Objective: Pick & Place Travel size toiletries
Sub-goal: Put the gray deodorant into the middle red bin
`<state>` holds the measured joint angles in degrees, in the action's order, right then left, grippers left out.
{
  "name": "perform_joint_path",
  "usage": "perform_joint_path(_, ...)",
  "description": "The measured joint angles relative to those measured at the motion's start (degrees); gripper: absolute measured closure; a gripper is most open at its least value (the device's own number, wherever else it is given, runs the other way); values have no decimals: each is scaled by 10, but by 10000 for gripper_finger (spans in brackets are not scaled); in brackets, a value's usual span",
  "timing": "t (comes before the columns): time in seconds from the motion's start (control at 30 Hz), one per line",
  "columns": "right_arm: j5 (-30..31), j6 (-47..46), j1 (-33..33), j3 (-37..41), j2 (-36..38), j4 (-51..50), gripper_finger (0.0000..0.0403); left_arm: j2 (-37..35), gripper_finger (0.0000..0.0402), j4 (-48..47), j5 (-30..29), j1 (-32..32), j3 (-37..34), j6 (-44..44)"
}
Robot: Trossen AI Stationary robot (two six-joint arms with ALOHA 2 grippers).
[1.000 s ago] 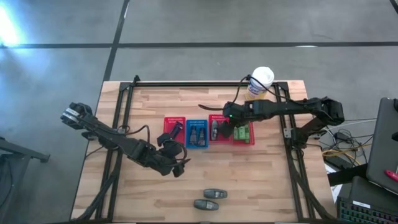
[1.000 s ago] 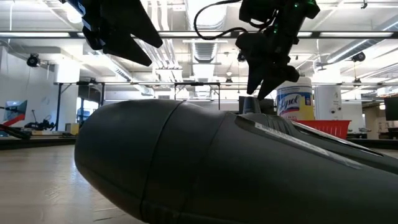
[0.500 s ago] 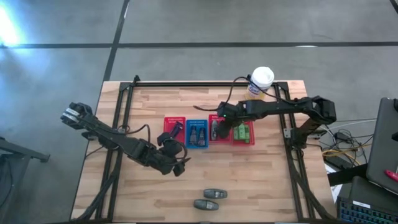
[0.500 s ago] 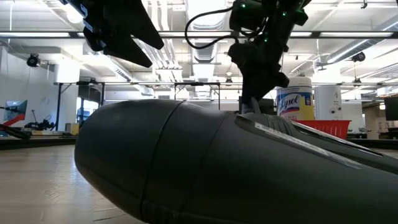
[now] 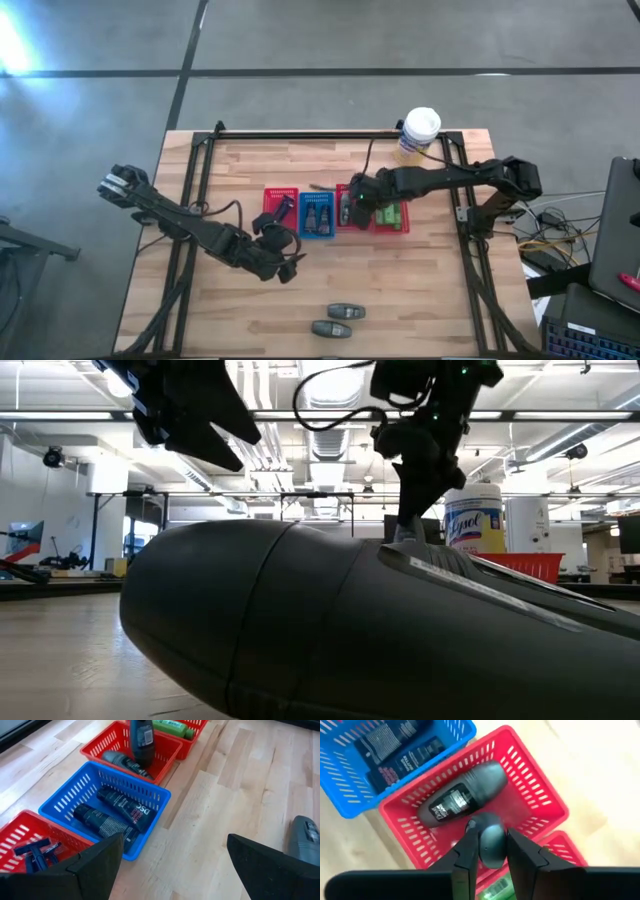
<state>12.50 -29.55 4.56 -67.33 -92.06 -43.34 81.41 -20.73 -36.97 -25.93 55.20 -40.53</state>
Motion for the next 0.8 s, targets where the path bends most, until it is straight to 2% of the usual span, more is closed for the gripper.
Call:
perform_joint_path(0.3, 177, 39, -51, -30, -1, -2, 332, 0, 42, -1, 1, 0, -3, -2)
perform_joint_path(0.57, 198, 42, -64, -26, -18, -8, 332, 0, 42, -1, 1, 0, -3, 2)
perform_joint_path(0.8, 276, 46, -99, -25, -68, -9, 323, 0, 42, -4, 1, 0, -3, 2)
